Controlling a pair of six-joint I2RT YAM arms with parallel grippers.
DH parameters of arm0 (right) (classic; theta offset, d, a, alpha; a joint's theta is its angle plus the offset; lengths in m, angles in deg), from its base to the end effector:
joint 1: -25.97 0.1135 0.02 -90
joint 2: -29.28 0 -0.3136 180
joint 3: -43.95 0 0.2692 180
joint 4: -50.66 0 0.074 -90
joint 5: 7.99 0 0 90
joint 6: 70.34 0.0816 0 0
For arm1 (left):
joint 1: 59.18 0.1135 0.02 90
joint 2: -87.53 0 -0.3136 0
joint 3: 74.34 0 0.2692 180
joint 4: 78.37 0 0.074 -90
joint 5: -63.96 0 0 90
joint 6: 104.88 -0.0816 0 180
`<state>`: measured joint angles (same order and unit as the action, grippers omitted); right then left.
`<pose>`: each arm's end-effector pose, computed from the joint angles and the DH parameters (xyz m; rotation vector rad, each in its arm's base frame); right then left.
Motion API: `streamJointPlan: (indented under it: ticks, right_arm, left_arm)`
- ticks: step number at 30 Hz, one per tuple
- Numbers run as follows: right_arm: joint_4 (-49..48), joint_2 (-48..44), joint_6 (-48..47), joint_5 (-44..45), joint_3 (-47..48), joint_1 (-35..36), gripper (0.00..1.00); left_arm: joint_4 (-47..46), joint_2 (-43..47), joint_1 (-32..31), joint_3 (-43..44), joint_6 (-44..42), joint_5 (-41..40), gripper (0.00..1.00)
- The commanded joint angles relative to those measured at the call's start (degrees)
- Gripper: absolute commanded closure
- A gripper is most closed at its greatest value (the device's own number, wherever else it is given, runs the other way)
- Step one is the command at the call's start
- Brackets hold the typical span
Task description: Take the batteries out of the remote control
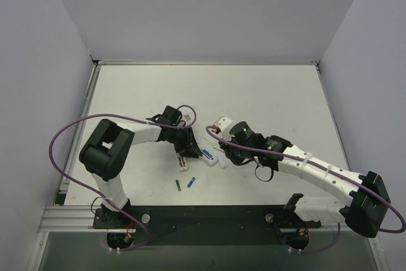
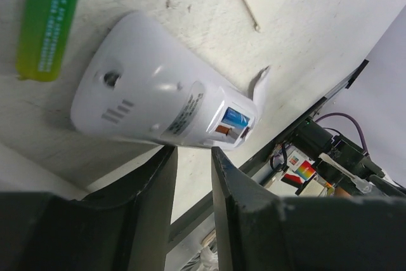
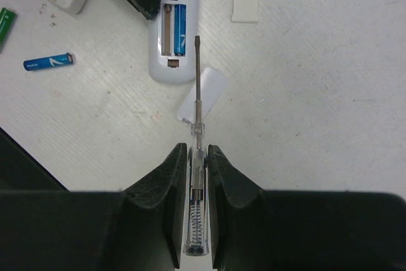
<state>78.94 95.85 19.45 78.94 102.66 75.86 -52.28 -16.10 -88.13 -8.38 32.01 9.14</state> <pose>0.1819 0.2227 0.2727 -0.9821 2.0288 0.5358 0.3003 -0.2198 0.1276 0.2403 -2.8957 1.1398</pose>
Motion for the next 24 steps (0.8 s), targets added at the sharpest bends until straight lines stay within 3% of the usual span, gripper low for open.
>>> streamJointPlan:
  ticks: [1, 6, 16, 24]
  right_arm:
    - [3.2, 1.7, -2.9, 0.2, 4.4, -0.3, 1.0]
    - [3.4, 2.9, -7.5, 2.9, 5.9, -0.2, 1.0]
    - [0.8, 6.3, -23.7, 0.3, 8.4, -0.4, 1.0]
    - [-5.8, 6.1, -32.9, -1.6, 4.2, 0.1, 1.0]
  left_arm:
    - [-4.1, 1.5, -0.4, 0.8, 1.3, 2.1, 0.62]
    - [-1.5, 3.3, 0.1, 1.9, 0.2, -0.5, 0.61]
    - [4.5, 4.0, 0.4, 3.9, -2.6, -7.1, 0.53]
    - [3.6, 1.0, 0.6, 5.1, -3.2, -7.6, 0.52]
